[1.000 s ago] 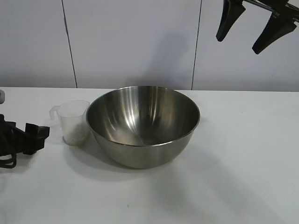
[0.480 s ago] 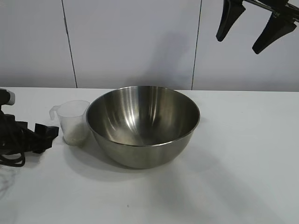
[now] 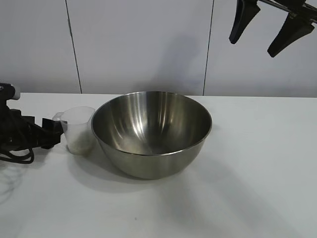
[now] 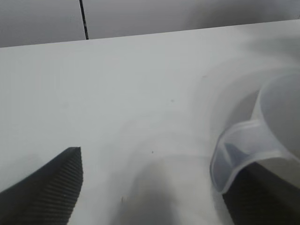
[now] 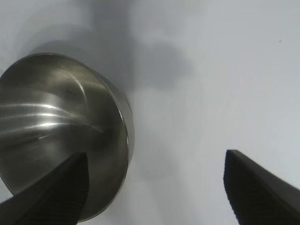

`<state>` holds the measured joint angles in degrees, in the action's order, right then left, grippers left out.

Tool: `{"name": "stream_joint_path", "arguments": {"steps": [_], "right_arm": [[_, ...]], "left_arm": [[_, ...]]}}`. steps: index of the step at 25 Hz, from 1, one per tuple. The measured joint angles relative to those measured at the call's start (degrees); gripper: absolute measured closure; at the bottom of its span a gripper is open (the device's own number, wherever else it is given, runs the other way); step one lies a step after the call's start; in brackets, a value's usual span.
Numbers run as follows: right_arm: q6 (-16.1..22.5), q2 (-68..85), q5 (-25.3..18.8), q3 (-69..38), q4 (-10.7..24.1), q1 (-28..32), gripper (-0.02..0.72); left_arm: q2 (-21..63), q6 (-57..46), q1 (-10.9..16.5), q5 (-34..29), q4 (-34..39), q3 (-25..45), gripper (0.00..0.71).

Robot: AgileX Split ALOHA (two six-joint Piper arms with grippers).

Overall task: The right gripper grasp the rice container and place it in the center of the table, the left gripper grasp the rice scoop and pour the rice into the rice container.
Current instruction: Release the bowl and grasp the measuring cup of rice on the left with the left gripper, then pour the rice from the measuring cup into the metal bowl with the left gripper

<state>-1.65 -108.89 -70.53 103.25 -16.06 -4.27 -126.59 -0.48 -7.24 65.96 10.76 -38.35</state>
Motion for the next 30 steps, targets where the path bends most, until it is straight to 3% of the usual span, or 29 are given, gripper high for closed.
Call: {"name": "stream_joint_path", "arguments": {"steps": [3,5,8,11,14,23,28,30], "right_arm": [[0.00,0.00,0.00,0.00,0.00,0.00,0.160],[0.00,0.00,0.00,0.00,0.00,0.00,0.160],[0.00,0.00,0.00,0.00,0.00,0.00,0.160],[0.00,0.00,0.18,0.00,0.00,0.00,0.160],[0.00,0.00,1.05,0.00,0.00,0.00,0.160],[0.00,0.00,1.40,0.00,0.00,0.00,0.160],[0.00,0.00,1.40,0.00,0.00,0.00,0.160],[0.00,0.00,1.40,0.00,0.00,0.00,0.160]], "left_arm": [[0.00,-1.60,0.00,0.00,0.12,-0.56,0.146],[0.00,-2.01,0.00,0.00,0.12,-0.56,0.189],[0.00,-2.14,0.00,0.00,0.25,-0.56,0.343],[0.00,-2.14,0.00,0.00,0.47,-0.56,0.547],[0.00,-2.22,0.00,0.00,0.54,-0.56,0.664],[7.88,-8.84,0.00,-1.70,0.75,-0.56,0.702],[20.56,-9.48,-0.28,-13.12,7.52,-0.72,0.702],[25.61,-10.57,-2.07,-20.12,10.74,-1.36,0.702]]}}
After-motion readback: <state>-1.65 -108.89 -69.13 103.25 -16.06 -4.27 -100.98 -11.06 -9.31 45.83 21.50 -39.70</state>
